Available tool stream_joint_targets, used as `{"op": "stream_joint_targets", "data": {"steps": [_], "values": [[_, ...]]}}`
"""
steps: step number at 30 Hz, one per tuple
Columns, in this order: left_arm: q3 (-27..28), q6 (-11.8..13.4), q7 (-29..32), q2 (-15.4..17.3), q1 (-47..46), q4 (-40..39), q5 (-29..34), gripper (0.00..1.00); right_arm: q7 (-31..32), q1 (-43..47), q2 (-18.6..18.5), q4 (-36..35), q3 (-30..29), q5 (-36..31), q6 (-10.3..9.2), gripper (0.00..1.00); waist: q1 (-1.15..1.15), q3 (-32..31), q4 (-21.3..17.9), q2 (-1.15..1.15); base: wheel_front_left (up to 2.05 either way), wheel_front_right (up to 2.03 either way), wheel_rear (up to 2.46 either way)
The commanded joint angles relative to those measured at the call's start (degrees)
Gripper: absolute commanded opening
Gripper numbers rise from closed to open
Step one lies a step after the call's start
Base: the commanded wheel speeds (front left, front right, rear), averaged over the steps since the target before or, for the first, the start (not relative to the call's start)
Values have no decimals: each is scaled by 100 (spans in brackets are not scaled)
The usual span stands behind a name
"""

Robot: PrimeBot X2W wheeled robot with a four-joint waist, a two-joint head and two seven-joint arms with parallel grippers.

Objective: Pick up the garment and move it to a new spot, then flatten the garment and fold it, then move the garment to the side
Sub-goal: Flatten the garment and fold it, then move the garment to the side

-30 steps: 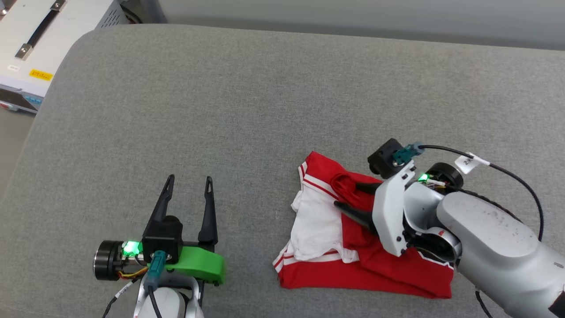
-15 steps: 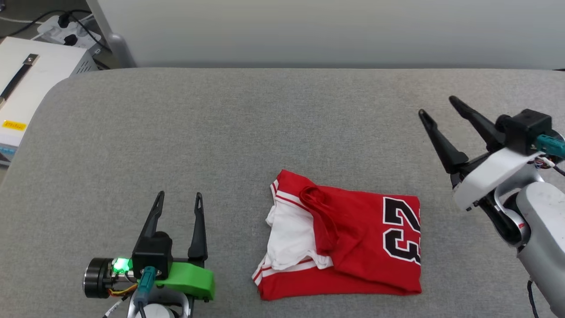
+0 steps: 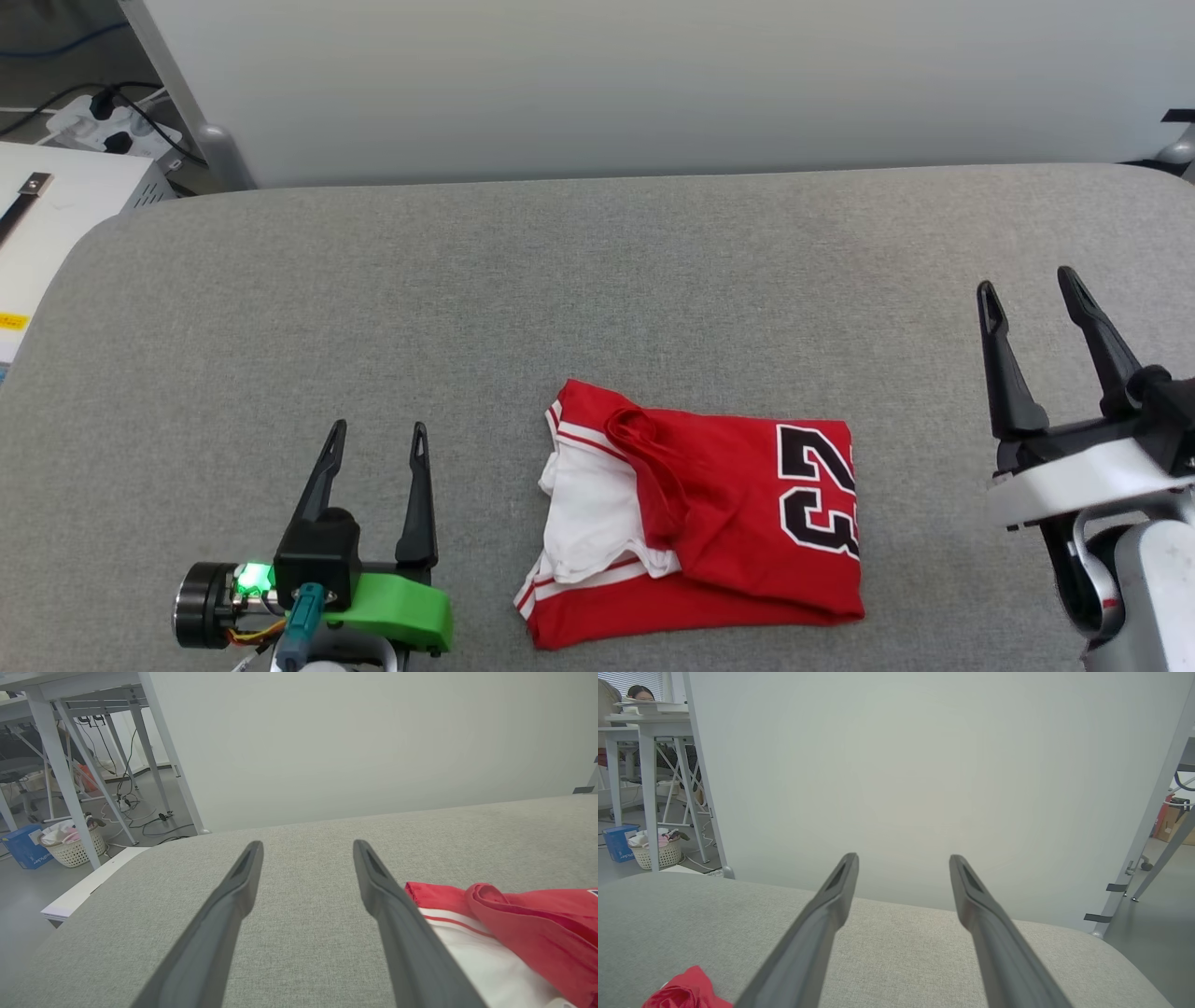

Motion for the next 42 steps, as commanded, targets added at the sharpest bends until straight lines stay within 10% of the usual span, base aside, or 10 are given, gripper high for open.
{"op": "stream_joint_targets", "data": {"steps": [1,30,42], "values": [[10,-33,-34,-7,103,-40,-5,100,-32,206,103,-172,-81,-109,-4,100,0,-15,17,0,0,0,0],[127,-111,-34,-59,278,-12,-3,100,-33,1750,740,-523,-253,-481,-4,100,0,-161,274,0,0,0,0],[155,-97,-34,-93,184,-6,20,100,69,466,-43,-659,-551,-182,-4,100,0,-30,283,0,0,0,0]]}}
